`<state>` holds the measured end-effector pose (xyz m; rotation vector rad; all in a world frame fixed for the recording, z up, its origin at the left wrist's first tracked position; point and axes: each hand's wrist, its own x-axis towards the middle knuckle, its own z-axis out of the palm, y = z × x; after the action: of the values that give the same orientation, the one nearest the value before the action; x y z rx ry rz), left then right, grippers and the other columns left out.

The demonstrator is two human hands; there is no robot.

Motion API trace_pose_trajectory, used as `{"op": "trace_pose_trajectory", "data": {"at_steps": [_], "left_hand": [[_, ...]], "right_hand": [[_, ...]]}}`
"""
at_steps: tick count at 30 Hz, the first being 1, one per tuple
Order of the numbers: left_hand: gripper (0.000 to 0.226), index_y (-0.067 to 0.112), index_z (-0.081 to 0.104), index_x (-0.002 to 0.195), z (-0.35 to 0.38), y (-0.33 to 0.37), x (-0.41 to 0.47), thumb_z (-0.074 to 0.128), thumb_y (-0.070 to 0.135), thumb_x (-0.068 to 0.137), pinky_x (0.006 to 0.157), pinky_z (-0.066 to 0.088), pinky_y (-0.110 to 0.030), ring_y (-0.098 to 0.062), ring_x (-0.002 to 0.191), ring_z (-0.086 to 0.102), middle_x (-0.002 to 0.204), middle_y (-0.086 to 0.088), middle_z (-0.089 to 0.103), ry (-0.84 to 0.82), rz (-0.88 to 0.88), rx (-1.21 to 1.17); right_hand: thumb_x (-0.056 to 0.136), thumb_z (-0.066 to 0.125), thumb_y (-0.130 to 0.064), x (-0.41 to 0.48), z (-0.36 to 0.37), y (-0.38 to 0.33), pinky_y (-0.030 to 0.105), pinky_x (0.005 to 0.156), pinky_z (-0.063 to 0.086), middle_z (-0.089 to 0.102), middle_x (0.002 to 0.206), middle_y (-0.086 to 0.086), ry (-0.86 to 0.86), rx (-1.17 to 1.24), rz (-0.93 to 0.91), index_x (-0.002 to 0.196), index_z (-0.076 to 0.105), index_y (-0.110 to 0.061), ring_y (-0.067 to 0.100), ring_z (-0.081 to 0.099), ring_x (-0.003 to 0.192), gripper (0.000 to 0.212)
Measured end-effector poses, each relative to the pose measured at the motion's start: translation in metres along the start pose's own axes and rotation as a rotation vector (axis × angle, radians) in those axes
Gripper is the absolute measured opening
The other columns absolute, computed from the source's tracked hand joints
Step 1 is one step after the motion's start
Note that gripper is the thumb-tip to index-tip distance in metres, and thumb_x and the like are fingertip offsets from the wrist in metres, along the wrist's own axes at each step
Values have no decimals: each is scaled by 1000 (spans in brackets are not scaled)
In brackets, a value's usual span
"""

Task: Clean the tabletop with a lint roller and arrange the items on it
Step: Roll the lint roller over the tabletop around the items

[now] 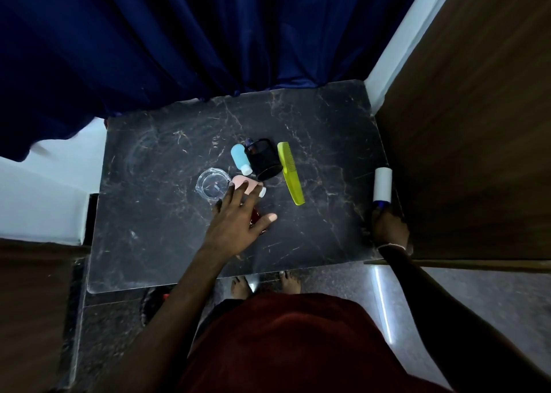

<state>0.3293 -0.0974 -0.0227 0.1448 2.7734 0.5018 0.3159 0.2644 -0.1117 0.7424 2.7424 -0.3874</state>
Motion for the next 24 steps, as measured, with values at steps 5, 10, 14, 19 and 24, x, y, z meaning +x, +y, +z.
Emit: {"op": "trace_pose_trajectory", "data": {"at_steps": [5, 10, 14, 19, 24], "left_hand": [[90, 39, 14, 160, 1, -2, -3, 15, 88, 84, 122, 24, -63, -32, 158, 12, 171, 0, 12, 12, 3, 7], [86, 40, 14, 160, 3, -3, -7, 20, 86, 87, 122, 24, -61, -33, 159, 11, 172, -2, 12, 26, 5, 4], [87, 40, 11, 160, 2, -6, -12, 20, 85, 86, 122, 24, -62, -32, 159, 9, 171, -3, 14, 20, -5, 2], [88, 41, 9, 159, 2, -8, -15, 14, 88, 85, 122, 24, -63, -33, 158, 10, 170, -3, 15, 15, -5, 0], [87, 44, 10, 157, 4, -12, -13, 12, 90, 84, 121, 25, -64, -34, 158, 13, 169, -4, 19, 23, -8, 0]], "right_hand": [[105, 34, -38, -14, 8, -39, 45, 85, 52, 69, 109, 26, -56, -56, -89, 122, 51, -1, 46, 67, 101, 44], [104, 35, -39, -36, 19, -83, 43, 86, 54, 67, 114, 21, -86, -98, -237, 124, 52, -3, 41, 67, 104, 44], [105, 33, -37, -53, 31, -109, 44, 88, 53, 70, 115, 18, -158, -157, -320, 131, 46, -6, 39, 68, 106, 44], [106, 30, -36, -61, 37, -119, 44, 90, 53, 69, 117, 18, -157, -173, -319, 133, 44, -6, 39, 67, 108, 43], [105, 31, -35, -50, 31, -103, 44, 88, 53, 70, 112, 20, -104, -140, -258, 132, 46, -4, 41, 68, 105, 43]]}}
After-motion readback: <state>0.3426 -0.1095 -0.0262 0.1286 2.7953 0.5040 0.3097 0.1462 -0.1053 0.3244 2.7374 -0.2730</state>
